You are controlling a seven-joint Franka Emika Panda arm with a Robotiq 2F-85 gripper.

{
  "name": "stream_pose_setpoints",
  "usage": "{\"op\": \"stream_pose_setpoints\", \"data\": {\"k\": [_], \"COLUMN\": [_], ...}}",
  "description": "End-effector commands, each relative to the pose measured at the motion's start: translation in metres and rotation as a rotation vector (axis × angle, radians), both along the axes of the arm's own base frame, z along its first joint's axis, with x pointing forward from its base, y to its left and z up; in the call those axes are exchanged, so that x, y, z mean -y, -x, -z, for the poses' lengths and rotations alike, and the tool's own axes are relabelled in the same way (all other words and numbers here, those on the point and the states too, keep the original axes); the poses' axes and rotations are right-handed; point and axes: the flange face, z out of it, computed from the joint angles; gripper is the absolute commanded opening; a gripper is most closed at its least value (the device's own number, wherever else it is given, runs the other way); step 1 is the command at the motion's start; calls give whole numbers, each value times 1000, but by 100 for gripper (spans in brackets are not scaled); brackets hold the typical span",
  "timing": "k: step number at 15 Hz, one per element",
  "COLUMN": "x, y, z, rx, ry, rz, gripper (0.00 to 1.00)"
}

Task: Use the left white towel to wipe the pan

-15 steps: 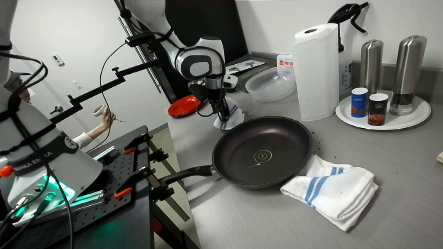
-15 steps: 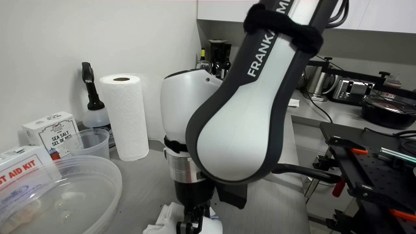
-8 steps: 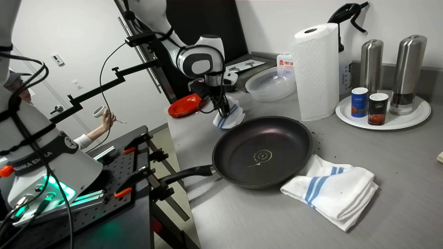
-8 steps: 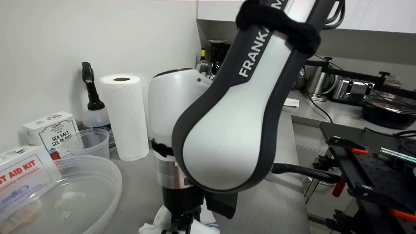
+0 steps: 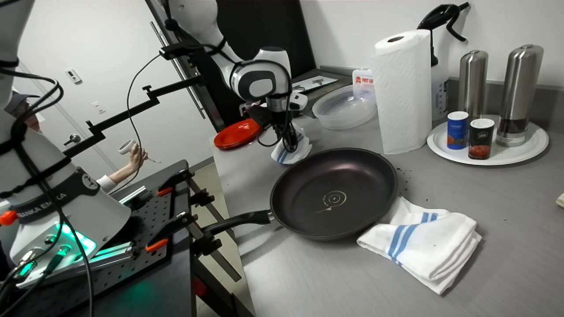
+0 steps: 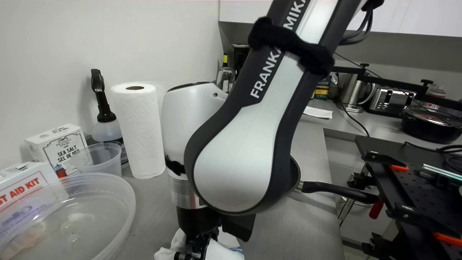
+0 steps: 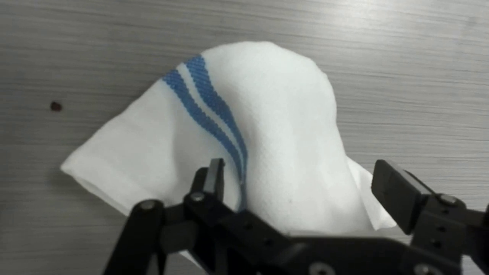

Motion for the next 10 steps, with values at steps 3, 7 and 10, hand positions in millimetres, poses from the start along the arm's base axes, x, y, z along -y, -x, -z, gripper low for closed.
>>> {"op": "stream_pose_setpoints", "data": {"k": [3,7,10], "x": [8,17,21], "y": [-6,-9,-11], "z": [14,14,12], "rx": [18,20,24], "ry": [36,48,53], "rz": [6,10,12], "gripper": [51,22,0]}}
